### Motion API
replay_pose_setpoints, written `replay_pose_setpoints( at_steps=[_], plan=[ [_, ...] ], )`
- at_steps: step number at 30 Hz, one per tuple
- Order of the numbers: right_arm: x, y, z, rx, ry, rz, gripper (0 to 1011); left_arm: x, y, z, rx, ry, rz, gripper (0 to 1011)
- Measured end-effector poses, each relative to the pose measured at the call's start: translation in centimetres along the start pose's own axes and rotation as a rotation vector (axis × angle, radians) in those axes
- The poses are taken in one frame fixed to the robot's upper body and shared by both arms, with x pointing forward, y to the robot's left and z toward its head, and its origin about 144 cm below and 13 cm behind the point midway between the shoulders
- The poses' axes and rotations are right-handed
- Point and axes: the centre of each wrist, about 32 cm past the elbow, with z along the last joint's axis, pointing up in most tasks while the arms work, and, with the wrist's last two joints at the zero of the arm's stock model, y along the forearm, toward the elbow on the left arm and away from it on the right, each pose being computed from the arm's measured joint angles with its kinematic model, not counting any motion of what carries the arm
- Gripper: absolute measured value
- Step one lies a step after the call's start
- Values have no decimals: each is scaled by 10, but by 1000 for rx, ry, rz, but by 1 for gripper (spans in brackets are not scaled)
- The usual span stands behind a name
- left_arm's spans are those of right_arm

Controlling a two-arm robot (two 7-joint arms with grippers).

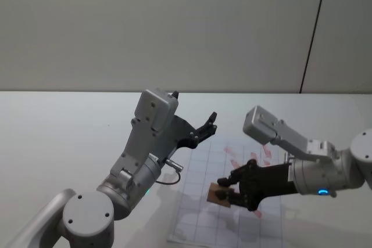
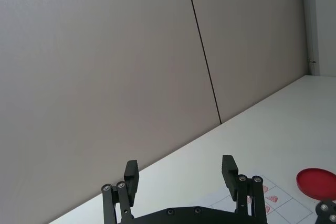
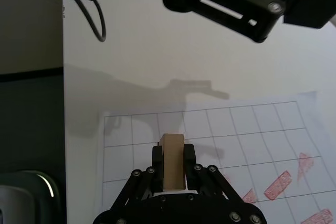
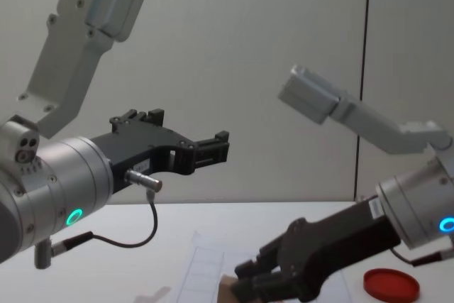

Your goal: Use the one hand to pick up the stamp and affix it onto the A4 paper.

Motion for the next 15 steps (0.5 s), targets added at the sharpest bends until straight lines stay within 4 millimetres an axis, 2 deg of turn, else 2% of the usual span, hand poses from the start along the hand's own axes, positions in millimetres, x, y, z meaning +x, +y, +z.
replay_pose_setpoints(
  at_steps=[15],
  plan=[
    [-4,2,-3,-42,13,55,223,0,0,0,0,0,0,1002]
  ],
)
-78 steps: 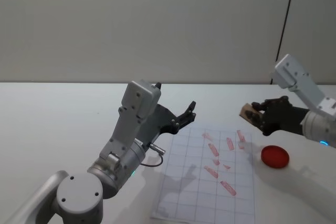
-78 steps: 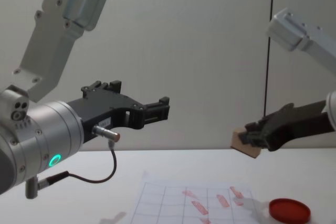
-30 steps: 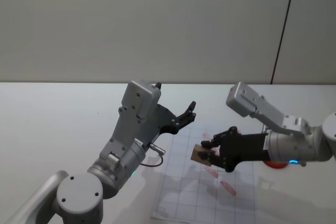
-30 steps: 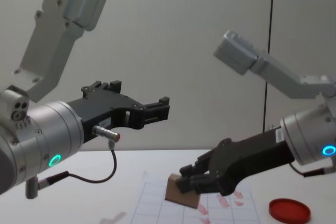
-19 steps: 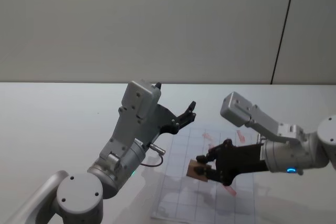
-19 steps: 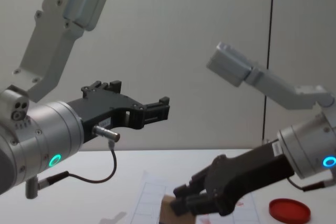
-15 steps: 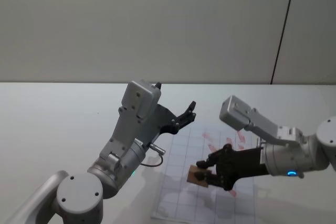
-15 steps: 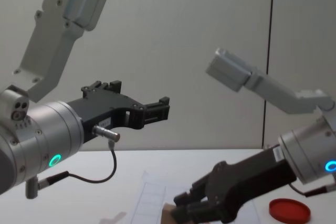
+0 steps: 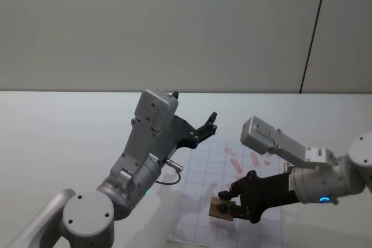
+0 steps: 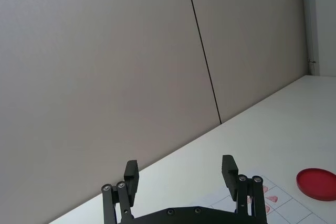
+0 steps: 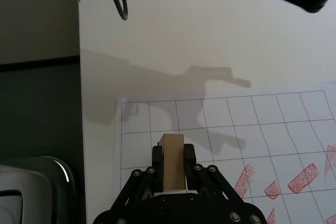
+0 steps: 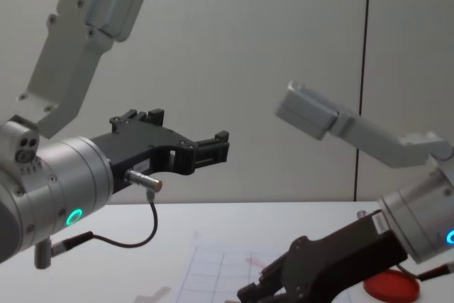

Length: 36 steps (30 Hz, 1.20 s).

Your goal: Use the one hand to pick up the stamp and affix it onto the A4 paper.

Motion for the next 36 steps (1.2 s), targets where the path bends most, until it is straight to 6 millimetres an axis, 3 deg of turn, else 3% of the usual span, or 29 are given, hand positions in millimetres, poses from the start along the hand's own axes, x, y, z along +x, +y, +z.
replay_pose_setpoints(
  at_steps=[36],
  plan=[
    [2,9,9,-119,-178,61,223,0,0,0,0,0,0,1002]
  ],
)
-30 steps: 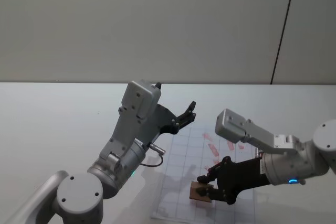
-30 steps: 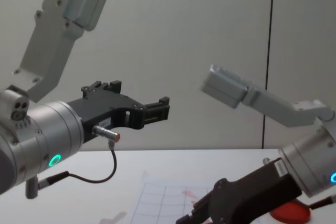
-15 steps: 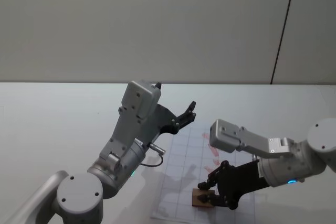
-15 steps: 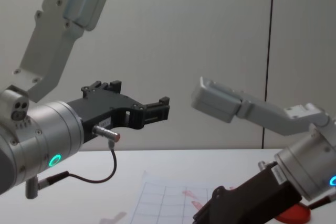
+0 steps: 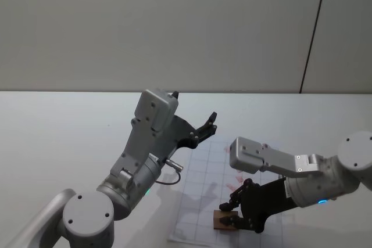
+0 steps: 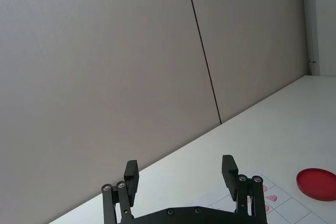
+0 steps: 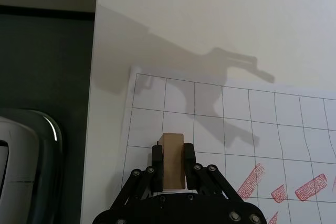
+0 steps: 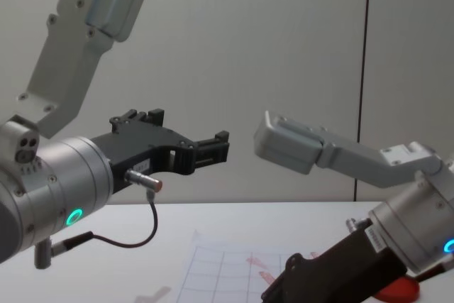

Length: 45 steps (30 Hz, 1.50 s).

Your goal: Use the one hand to pick up the stamp and affix it onto the A4 paper.

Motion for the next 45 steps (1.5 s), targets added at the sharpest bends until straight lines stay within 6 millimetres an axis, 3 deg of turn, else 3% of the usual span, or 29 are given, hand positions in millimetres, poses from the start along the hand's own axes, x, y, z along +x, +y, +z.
replay_pose_setpoints(
  at_steps=[22,45],
  plan=[
    [-15,0,-6,26,-31,-66,224,0,0,0,0,0,0,1002],
    [-32,3,-21,98,46,-103,223,0,0,0,0,0,0,1002]
  ],
)
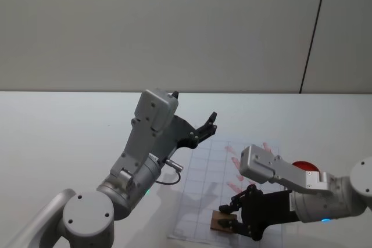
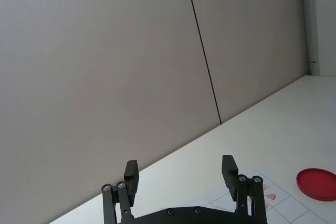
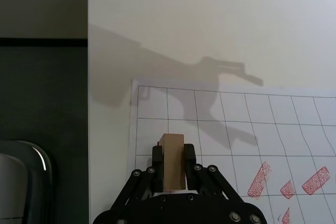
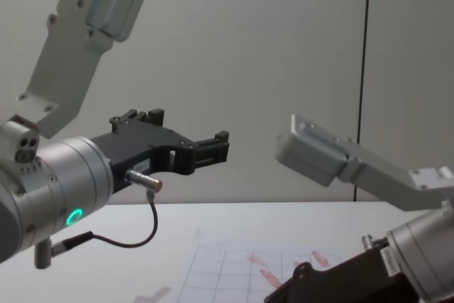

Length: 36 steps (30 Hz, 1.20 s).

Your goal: Use the one hand to pick up the stamp and affix it onto the A4 paper.

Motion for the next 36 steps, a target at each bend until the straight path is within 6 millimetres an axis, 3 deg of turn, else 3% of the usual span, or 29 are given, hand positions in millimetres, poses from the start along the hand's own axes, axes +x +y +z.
replay_pose_setpoints(
  at_steps=[36],
  plan=[
    [8,1,-3,-22,1,-3,223,0,0,0,0,0,0,1002]
  ],
)
